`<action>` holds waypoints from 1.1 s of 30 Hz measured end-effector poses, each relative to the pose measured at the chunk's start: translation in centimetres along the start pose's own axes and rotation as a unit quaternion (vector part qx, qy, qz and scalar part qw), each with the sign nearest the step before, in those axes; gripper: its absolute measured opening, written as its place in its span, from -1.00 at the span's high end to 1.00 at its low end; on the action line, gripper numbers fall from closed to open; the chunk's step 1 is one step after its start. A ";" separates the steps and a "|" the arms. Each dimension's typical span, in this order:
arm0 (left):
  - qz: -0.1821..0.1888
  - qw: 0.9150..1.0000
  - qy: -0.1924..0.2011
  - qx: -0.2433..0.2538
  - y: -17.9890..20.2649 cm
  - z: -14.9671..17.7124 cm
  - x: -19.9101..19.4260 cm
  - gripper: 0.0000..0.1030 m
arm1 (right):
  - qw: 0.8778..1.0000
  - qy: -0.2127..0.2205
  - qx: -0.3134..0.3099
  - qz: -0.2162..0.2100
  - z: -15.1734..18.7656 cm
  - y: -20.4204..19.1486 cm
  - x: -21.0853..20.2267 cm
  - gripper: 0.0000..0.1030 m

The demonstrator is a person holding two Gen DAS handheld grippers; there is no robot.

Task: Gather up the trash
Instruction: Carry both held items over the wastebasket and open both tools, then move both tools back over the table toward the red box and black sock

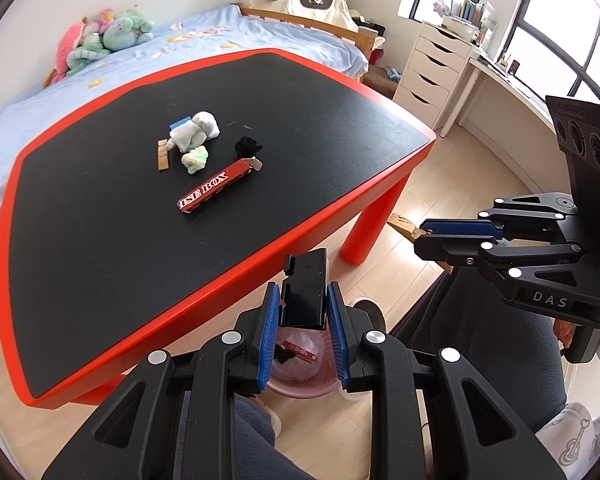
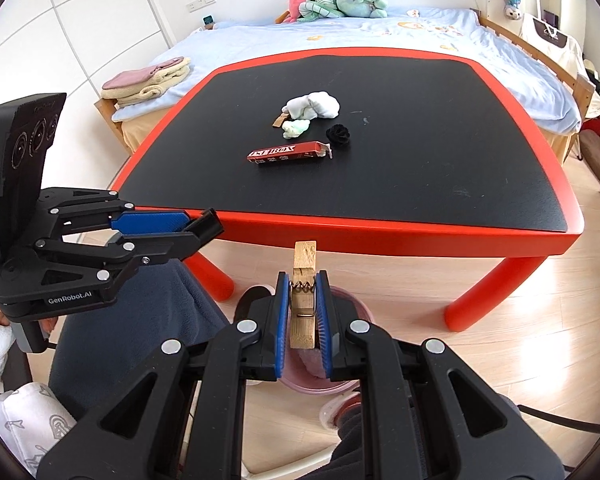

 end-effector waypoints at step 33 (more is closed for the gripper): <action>-0.032 0.999 0.030 -0.023 -1.8 -0.5 -1.3 -0.85 | 0.999 0.004 0.014 0.029 -0.2 1.1 -0.3 -0.94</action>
Point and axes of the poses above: each gripper's, at about its wrist camera, not at the fingertips, and x roughly the way its jaws point, y to its right, z to its underside, the point moved 1 cm from there along x, roughly the way its jaws point, and after that the axes turned 5 degrees about -x, right-handed, at the moved point
